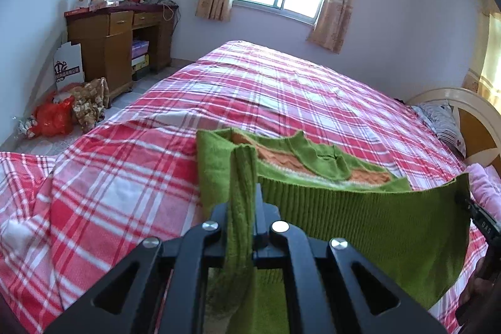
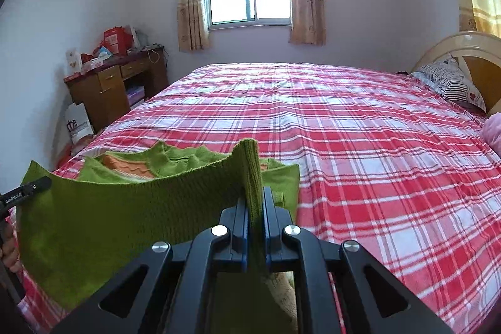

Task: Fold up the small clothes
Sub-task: 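Carry the hem over the folded sleeves with both tools toward the collar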

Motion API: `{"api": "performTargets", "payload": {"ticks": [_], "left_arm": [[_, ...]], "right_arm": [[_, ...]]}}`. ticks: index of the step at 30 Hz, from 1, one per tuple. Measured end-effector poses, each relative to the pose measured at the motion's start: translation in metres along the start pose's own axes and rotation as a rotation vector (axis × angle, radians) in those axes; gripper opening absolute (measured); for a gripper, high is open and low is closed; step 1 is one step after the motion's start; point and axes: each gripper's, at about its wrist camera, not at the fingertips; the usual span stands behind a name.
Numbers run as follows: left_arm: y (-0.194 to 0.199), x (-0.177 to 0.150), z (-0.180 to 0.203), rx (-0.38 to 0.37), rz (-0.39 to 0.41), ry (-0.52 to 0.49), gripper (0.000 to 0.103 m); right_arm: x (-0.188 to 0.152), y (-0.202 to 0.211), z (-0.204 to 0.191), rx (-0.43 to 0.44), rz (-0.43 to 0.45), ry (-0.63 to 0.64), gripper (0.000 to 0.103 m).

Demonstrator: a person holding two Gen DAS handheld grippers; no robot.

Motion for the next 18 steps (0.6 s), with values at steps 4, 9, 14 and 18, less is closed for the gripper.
{"api": "performTargets", "payload": {"ticks": [4,9,14,18], "left_arm": [[-0.015,0.016,0.002,0.008,0.000,0.005,0.005],[-0.041,0.041,0.003,0.044,0.004,0.001,0.005],[-0.072,0.065,0.008,0.061,-0.004,0.001,0.005],[-0.100,0.083,0.012,0.089,-0.004,0.001,0.005]], "right_arm": [[0.012,-0.019,0.002,-0.007,-0.011,-0.026,0.006],[0.031,-0.048,0.004,0.001,-0.034,-0.044,0.006],[0.052,-0.086,0.008,-0.019,-0.062,-0.057,0.006],[0.066,-0.121,0.015,-0.040,-0.093,-0.076,0.006]]}}
Point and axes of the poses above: each gripper's, at about its wrist camera, not at the fingertips, and y roughly against the way its jaws point, z to its right, x to its top, and after that the axes turned 5 degrees about -z, right-handed
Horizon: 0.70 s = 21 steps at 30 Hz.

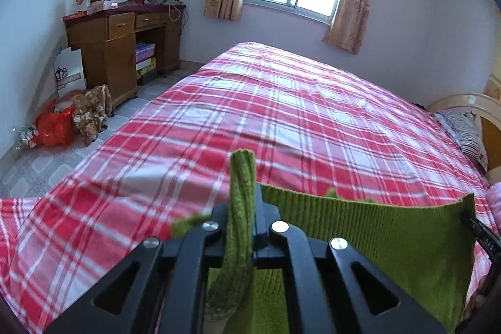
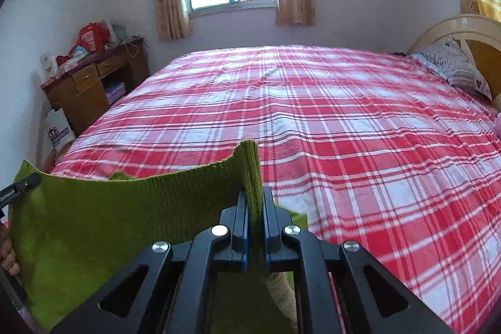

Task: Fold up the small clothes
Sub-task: 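Carry the hem over the folded sleeves with both tools toward the collar, then lay the hem down on the collar and open both tools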

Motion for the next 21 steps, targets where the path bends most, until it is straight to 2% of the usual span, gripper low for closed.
{"api": "performTargets", "payload": {"ticks": [4,7,8,10,14,17,18,19,20,21], "left_arm": [[-0.034,-0.002,0.008,0.061,-0.039,-0.032,0.005],[-0.063,-0.010,0.008,0.091,-0.140,-0.029,0.005],[-0.067,-0.010,0.002,0.087,-0.170,-0.008,0.006],[-0.066,-0.010,-0.004,0.073,-0.171,0.025,0.011],[-0.060,-0.012,-0.009,0.055,-0.171,0.062,0.012],[-0.043,-0.012,-0.004,0.059,-0.155,0.039,0.016],[-0.027,-0.015,-0.002,0.082,-0.136,0.013,0.028],[-0.021,-0.015,-0.002,0.104,-0.121,-0.004,0.038],[-0.004,-0.020,-0.001,0.128,-0.089,-0.029,0.055],[0.006,-0.023,-0.001,0.132,-0.065,-0.042,0.061]], "right_arm": [[0.002,-0.041,0.006,-0.065,-0.054,-0.005,0.006],[-0.014,-0.070,0.007,-0.128,-0.119,0.028,0.006],[-0.015,-0.076,0.010,-0.127,-0.150,0.015,0.006],[-0.013,-0.075,0.012,-0.122,-0.144,0.001,0.006],[-0.013,-0.082,0.015,-0.075,-0.176,-0.012,0.008],[-0.010,-0.085,0.026,0.022,-0.198,-0.062,0.008],[-0.006,-0.077,0.038,0.117,-0.184,-0.117,0.008],[-0.004,-0.068,0.048,0.171,-0.154,-0.166,0.008],[-0.003,-0.045,0.066,0.226,-0.077,-0.257,0.012],[-0.005,-0.026,0.075,0.246,-0.022,-0.312,0.013]]}}
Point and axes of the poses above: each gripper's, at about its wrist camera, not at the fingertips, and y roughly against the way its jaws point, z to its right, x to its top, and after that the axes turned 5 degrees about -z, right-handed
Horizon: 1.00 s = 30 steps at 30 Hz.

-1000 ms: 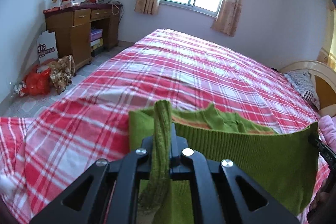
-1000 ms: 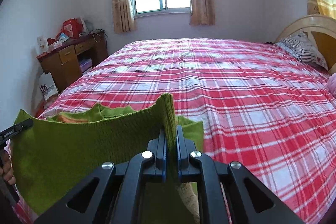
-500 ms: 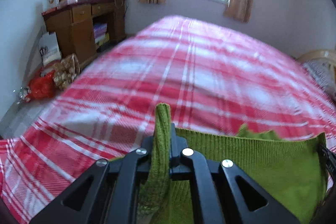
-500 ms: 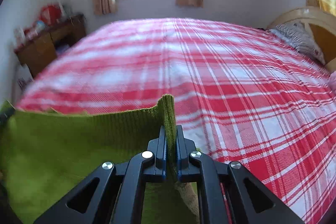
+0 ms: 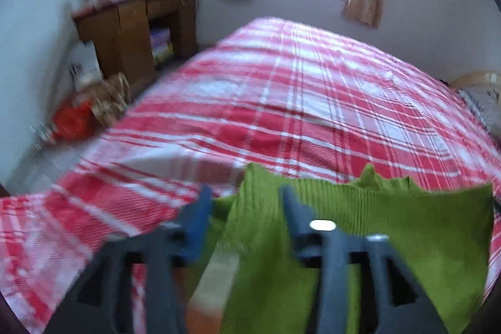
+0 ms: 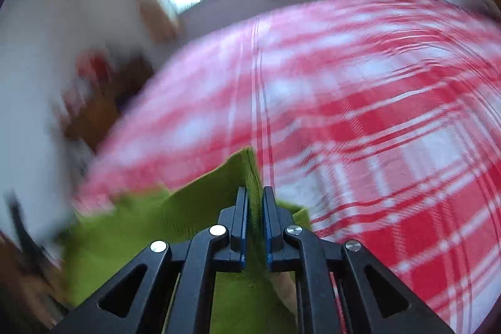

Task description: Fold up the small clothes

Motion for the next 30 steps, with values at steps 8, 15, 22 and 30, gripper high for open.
{"api": "performTargets", "payload": {"ticks": [8,15,22,30], "left_arm": [[0.061,-0.064,0.000,-0.050,0.040,-0.023,0.061],[0.071,-0.126,0.023,-0.045,-0.020,-0.081,0.062],[0.068,-0.141,0.035,0.057,-0.028,-0.154,0.064],[0.083,-0.151,0.023,0.084,-0.042,-0.176,0.074]], "right_arm": [[-0.062,0.073,-0.032,-0.090,0.032,0.137,0.014],[-0.143,0.064,-0.071,-0.191,-0.079,0.399,0.014],[-0.166,0.053,-0.044,-0.173,-0.112,0.374,0.015],[-0.181,0.078,-0.039,-0.201,-0.117,0.329,0.015]]}}
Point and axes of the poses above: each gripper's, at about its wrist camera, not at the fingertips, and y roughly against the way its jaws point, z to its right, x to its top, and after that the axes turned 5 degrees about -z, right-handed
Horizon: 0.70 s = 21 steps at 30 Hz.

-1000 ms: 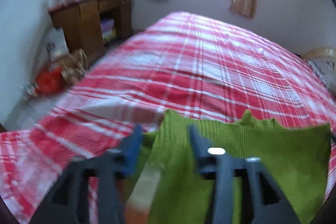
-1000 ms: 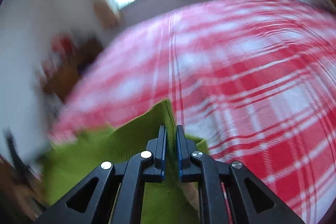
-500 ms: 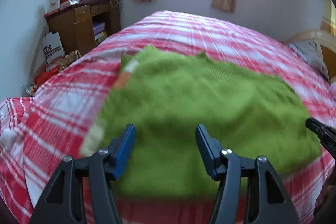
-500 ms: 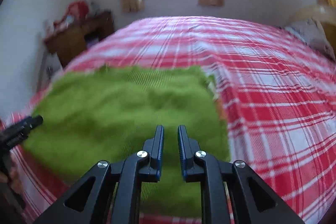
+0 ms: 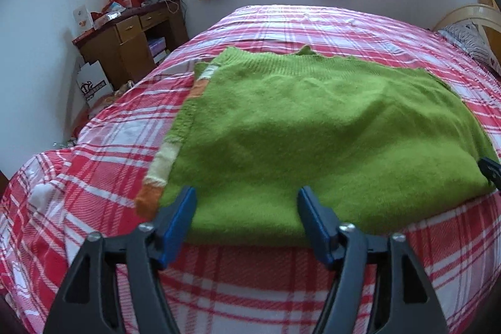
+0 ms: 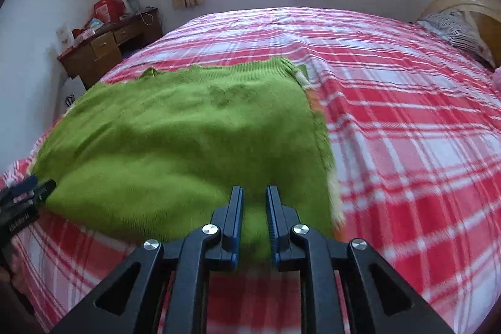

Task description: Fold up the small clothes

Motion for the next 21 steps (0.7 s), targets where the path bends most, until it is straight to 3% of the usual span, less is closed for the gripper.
{"api": "performTargets", "payload": {"ticks": [5,8,11,14,17,21], "left_arm": [[0.006,-0.005,-0.012,0.010,-0.014,0.038,0.078],[0.005,-0.003,-0.017,0.040,-0.014,0.054,0.078],[0.003,-0.001,-0.020,0.072,-0.020,0.059,0.080],[0.004,-0.003,-0.032,0.084,-0.013,0.101,0.092],[0.004,-0.006,-0.053,0.035,-0.004,0.196,0.093],[-0.007,-0.014,-0.082,-0.105,-0.024,0.387,0.092]], "right_arm": [[-0.005,0.025,-0.013,-0.054,0.019,0.032,0.015],[0.009,0.039,-0.030,0.042,0.070,0.015,0.016],[0.022,0.033,-0.069,0.110,0.074,0.079,0.016],[0.024,0.018,-0.107,0.152,0.059,0.158,0.016],[0.009,-0.012,-0.133,0.127,-0.025,0.253,0.016],[-0.011,-0.012,-0.133,0.116,0.036,0.300,0.018]]}}
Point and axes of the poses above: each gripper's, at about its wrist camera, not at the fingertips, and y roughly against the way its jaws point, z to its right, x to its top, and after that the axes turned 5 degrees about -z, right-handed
